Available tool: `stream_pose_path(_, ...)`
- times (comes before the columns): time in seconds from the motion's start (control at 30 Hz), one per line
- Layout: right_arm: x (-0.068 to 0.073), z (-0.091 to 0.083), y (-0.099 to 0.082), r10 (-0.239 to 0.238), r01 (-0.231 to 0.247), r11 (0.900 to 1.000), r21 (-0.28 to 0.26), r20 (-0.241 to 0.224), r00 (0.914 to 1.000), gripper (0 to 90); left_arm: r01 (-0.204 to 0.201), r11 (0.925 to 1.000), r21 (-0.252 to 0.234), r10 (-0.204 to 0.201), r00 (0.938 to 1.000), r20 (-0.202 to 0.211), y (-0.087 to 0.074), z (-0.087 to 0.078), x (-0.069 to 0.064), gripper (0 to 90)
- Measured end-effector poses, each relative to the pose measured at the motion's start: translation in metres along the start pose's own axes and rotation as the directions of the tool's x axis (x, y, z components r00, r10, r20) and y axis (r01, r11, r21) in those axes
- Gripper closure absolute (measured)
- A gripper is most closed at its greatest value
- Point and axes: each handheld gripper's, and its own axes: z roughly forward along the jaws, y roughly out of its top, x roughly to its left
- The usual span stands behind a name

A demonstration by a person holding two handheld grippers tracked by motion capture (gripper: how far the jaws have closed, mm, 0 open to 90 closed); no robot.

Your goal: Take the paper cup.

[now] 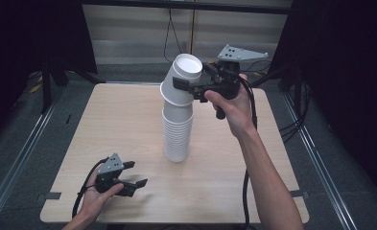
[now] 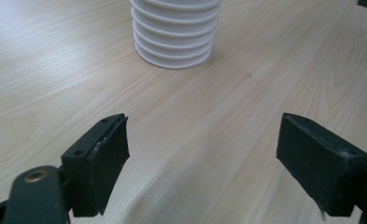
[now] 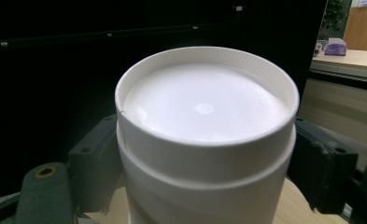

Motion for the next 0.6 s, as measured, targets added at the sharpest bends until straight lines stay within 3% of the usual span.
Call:
stream_pose_path(0.43, 0.000, -0.017, 0.000, 0.019, -0.020, 0.9967, -0.079, -0.005, 0.9998, 20.4, -0.007, 1.0000, 0.005, 0.007, 1.0000, -0.001, 0.000, 0.001, 0.000, 16.7)
stream_pose_path(0.6, 0.002, -0.024, -0.002, 0.017, -0.017, 0.9966, -0.081, -0.005, 0.9999, 20.4, -0.003, 1.0000, 0.003, 0.003, 1.0000, -0.002, 0.000, 0.001, 0.000, 16.7)
